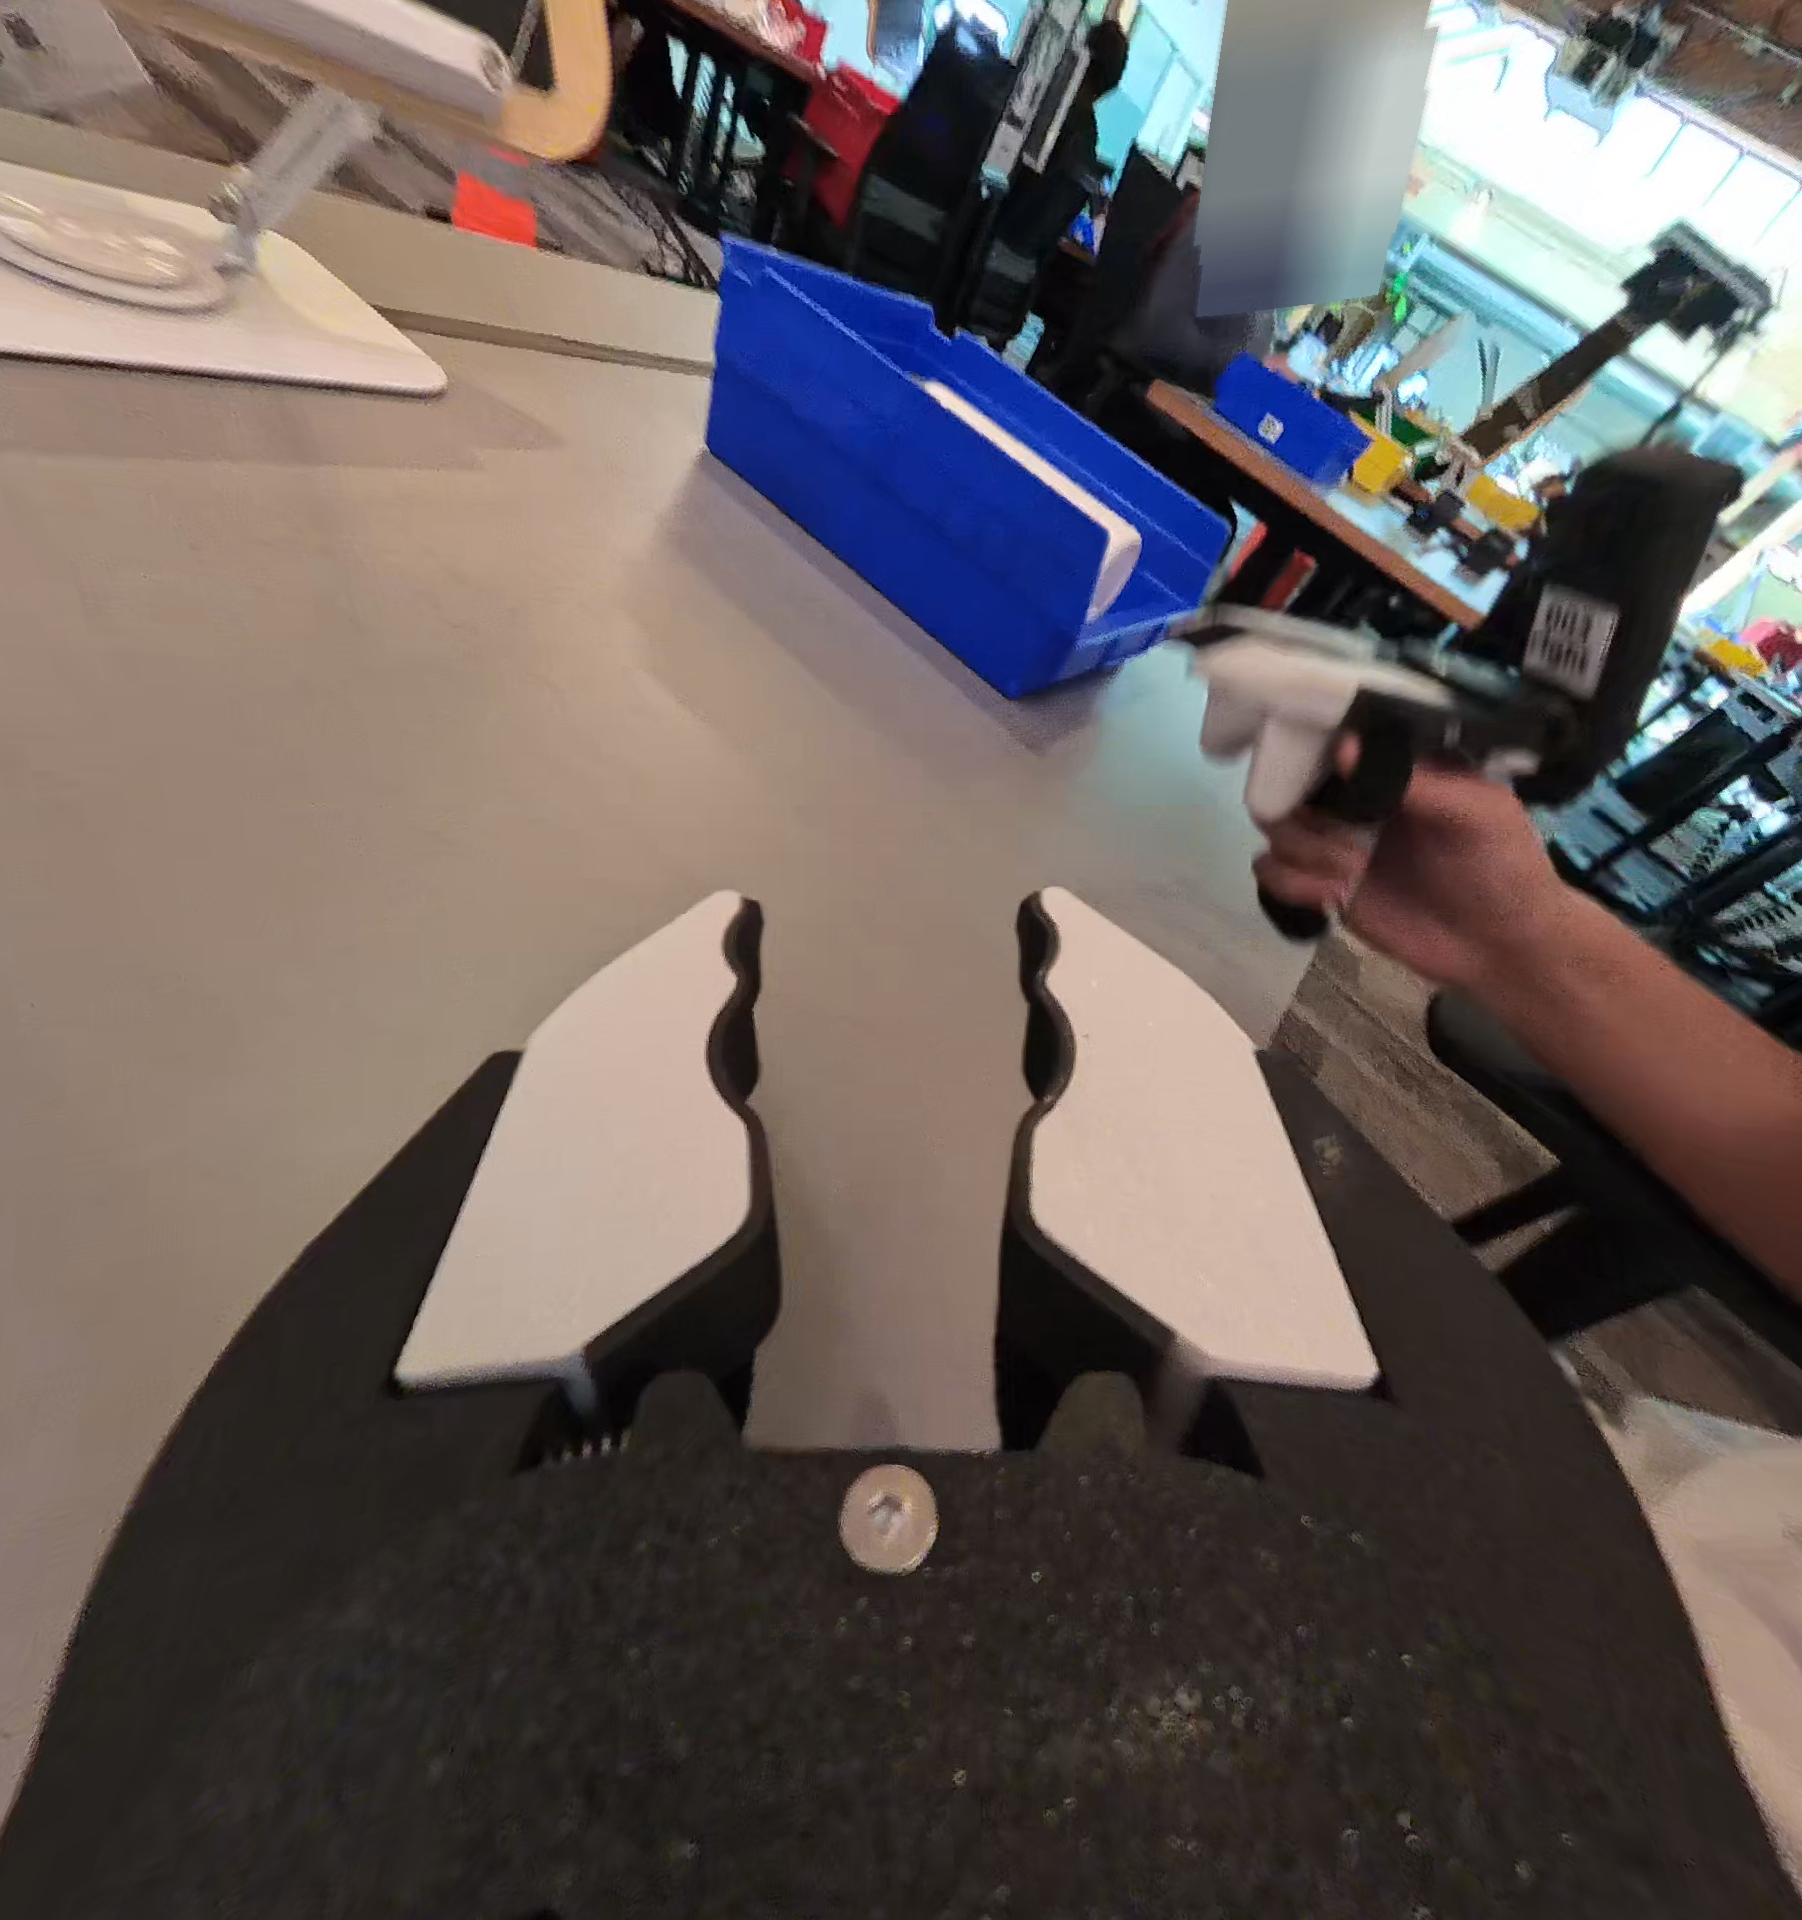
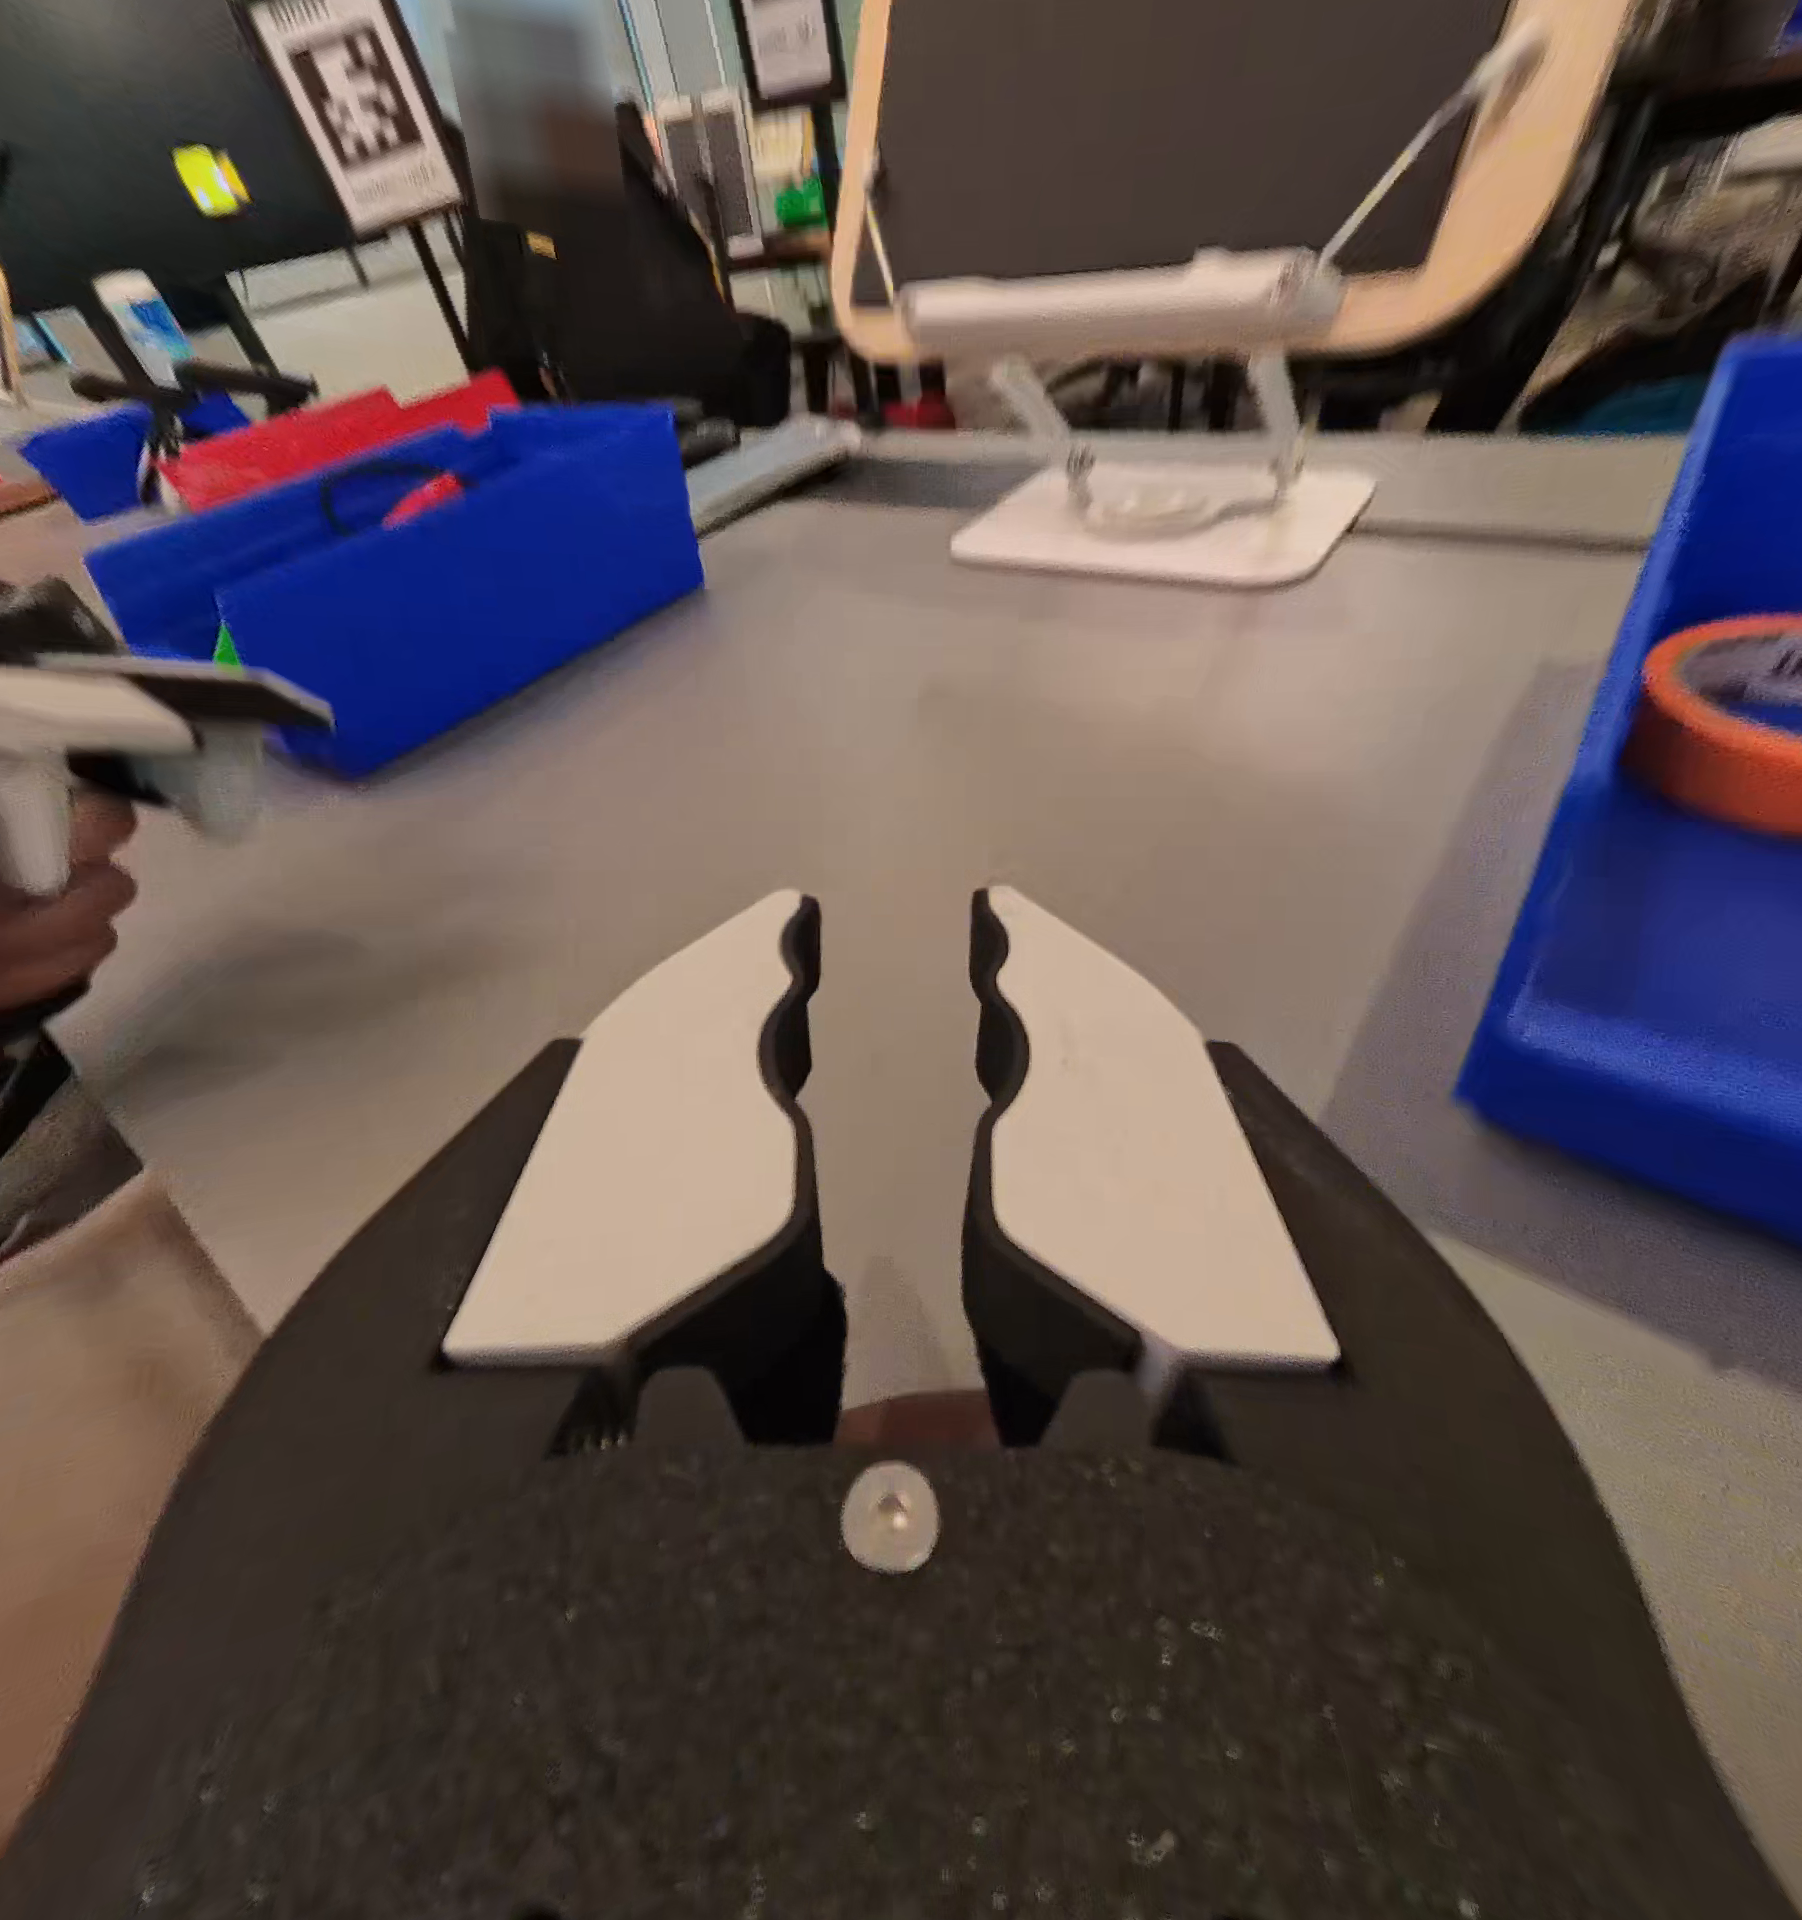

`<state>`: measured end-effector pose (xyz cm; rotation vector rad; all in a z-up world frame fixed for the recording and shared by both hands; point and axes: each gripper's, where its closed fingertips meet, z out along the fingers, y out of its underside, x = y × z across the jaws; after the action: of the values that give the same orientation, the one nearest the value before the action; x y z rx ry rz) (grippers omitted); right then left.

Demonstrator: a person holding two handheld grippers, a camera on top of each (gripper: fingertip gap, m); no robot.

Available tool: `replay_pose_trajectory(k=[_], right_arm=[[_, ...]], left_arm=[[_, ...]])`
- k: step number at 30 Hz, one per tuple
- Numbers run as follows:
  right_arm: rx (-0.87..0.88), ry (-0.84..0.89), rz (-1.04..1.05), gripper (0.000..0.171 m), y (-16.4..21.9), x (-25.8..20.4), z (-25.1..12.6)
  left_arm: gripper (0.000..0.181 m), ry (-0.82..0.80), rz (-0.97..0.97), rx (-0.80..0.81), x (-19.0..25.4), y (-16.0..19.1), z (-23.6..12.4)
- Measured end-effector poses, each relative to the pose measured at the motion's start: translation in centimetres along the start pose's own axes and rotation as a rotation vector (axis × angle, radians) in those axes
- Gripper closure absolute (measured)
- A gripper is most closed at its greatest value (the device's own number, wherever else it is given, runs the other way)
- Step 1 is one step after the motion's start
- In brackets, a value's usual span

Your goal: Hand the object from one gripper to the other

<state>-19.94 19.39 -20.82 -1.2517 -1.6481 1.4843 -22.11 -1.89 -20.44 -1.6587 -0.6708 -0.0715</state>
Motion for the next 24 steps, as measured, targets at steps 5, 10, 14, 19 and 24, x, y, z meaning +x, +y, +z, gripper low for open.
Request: replay_pose_trajectory(k=[5, 10, 14, 19, 24], right_arm=[[-0.047, 0.062, 0.014, 0.143, 1.1, 3.2, 0.2], [-0.098, 0.049, 0.044, 0.145, 1.9, 3.3, 0.6], [-0.160, 0.076, -0.099, 0.150, 2.8, 3.0, 1.1], [-0.183, 0.032, -0.121, 0.150, 3.4, 1.8, 1.4], [-0.182, 0.009, -0.105, 0.152, 3.5, 1.4, 1.3]], left_arm=[[0.126, -0.063, 0.089, 0.021, -1.3, -0.8, 0.0], [0.130, 0.031, 0.133, 0.052, 0.1, -1.6, 0.1], [0.132, 0.182, 0.065, 0.102, 2.0, -3.9, -1.3], [0.137, 0.006, 0.102, 0.051, -4.3, -10.0, -6.2], [0.136, -0.554, 0.126, -0.343, -22.2, -11.0, -9.9]])
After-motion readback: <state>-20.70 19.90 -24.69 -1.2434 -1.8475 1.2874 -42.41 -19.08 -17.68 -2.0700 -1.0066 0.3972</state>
